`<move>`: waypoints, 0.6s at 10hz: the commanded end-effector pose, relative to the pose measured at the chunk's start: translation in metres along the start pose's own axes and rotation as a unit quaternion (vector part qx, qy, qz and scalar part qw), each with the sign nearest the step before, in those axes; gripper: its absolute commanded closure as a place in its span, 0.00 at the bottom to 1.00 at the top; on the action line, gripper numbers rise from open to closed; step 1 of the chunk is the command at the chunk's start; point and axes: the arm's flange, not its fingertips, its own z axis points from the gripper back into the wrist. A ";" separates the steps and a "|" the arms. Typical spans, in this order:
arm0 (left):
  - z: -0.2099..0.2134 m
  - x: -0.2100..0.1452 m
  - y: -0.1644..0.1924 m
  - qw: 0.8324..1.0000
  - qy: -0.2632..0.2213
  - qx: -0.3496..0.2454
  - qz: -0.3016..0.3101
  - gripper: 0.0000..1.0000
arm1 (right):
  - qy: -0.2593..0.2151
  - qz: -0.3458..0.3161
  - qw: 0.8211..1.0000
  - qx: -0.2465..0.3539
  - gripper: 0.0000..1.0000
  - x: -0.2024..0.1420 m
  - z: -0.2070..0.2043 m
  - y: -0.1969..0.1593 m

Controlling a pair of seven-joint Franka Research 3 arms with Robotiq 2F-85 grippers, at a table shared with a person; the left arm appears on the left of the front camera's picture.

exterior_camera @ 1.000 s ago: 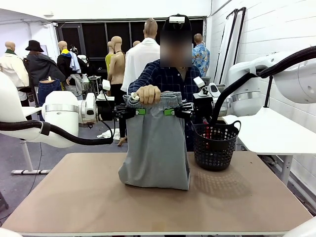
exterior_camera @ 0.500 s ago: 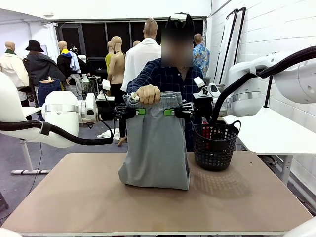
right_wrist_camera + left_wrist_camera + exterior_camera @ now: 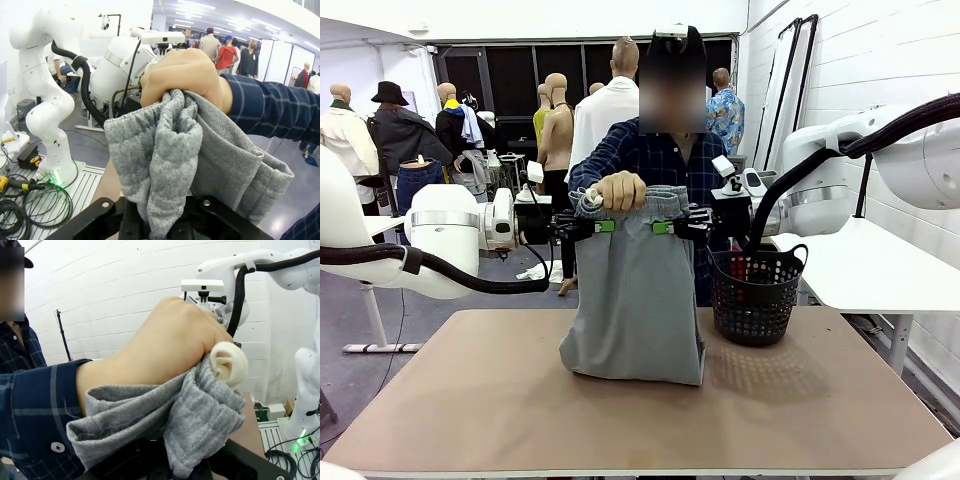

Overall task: Fold the training pants.
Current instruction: Release the ends of the Training pants and then grab the overlapped ends.

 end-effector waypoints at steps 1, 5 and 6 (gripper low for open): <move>0.002 0.002 0.000 1.000 -0.001 -0.010 0.003 0.55 | -0.005 -0.021 1.000 0.012 0.42 0.001 0.000 0.001; 0.004 0.005 0.000 1.000 0.001 -0.014 0.002 0.00 | -0.004 -0.030 0.999 0.010 0.00 0.001 0.003 0.002; 0.005 0.005 0.000 1.000 0.001 -0.014 0.001 0.00 | -0.003 -0.031 0.999 0.008 0.00 0.001 0.003 0.002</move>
